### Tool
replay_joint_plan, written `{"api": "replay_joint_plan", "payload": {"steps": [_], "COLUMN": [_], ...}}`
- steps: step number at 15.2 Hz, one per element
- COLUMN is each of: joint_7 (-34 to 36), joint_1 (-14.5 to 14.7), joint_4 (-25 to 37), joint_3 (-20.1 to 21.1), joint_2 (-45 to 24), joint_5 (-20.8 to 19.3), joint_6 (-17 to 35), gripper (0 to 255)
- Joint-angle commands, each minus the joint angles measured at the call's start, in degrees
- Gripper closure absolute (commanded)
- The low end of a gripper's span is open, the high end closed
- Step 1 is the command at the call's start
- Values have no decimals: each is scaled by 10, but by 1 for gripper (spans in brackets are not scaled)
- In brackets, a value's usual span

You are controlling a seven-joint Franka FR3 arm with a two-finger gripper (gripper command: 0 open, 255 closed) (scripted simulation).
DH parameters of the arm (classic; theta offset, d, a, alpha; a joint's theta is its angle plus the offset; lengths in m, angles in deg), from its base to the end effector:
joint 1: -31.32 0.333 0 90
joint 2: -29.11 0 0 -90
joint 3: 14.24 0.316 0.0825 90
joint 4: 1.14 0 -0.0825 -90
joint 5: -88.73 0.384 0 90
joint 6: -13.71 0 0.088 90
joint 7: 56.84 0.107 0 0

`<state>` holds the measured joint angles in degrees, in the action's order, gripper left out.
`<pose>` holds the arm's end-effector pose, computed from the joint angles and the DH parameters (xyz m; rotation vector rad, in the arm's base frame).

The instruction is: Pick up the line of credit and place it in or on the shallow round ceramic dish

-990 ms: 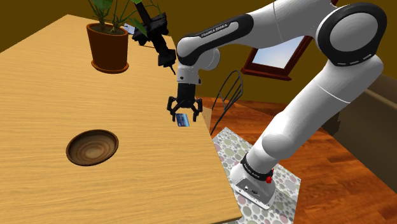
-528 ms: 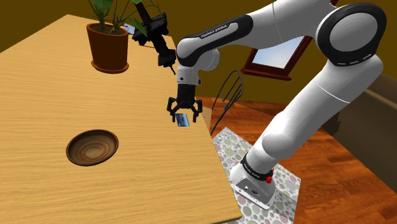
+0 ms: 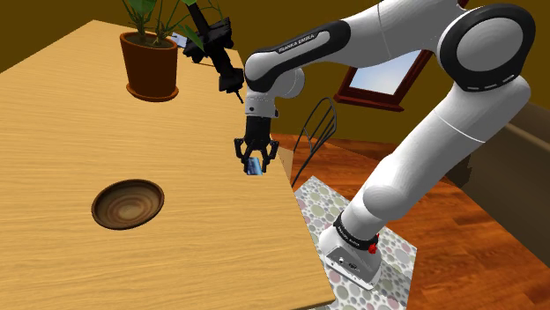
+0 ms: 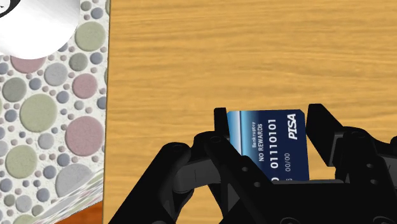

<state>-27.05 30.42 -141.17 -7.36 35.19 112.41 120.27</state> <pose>0.4103 0.0738 0.3173 -2.7019 0.8891 0.8101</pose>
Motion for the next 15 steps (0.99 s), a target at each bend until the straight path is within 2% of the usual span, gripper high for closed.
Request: {"api": "replay_joint_plan", "payload": {"steps": [1, 15], "joint_7": [0, 31], "joint_1": [0, -3], "joint_4": [0, 46], "joint_3": [0, -6], "joint_2": [0, 59], "joint_5": [0, -8], "joint_6": [0, -100], "gripper": [255, 255]}}
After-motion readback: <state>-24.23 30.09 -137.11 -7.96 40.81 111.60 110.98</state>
